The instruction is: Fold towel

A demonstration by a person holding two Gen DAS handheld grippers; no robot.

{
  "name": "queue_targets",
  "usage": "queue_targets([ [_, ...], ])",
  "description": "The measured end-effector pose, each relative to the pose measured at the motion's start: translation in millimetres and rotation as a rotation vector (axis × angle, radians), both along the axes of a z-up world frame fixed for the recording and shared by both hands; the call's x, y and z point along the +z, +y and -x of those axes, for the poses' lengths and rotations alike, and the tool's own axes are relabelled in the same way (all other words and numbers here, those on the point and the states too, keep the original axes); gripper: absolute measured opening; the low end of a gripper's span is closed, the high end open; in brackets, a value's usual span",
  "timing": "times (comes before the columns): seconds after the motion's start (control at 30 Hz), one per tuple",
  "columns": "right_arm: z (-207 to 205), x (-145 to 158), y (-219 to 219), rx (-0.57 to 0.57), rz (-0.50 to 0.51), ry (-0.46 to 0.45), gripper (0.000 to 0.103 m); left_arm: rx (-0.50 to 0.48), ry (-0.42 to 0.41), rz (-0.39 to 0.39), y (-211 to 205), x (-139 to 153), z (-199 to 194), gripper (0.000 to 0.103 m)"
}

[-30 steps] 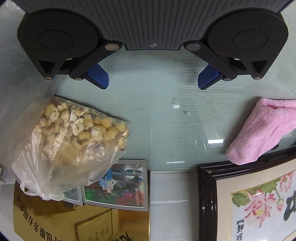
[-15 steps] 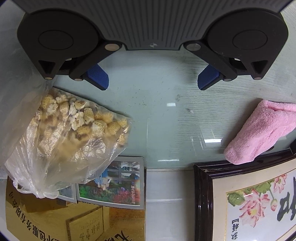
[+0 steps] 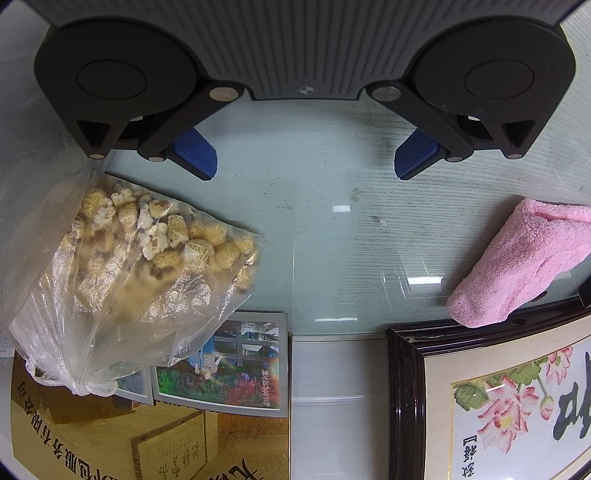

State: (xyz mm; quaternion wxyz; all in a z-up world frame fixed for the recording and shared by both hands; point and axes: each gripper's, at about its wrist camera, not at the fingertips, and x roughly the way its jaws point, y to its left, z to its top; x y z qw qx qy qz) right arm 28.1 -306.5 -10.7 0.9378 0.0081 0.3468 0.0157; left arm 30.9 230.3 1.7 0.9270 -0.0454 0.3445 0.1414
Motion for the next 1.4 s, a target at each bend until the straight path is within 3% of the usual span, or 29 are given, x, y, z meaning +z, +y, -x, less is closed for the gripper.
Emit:
queue_targets([
  [1.4, 0.6, 0.4, -2.0, 0.016, 0.000, 0.000, 0.103, 0.001, 0.001, -0.002, -0.1, 0.0, -0.7, 0.103],
])
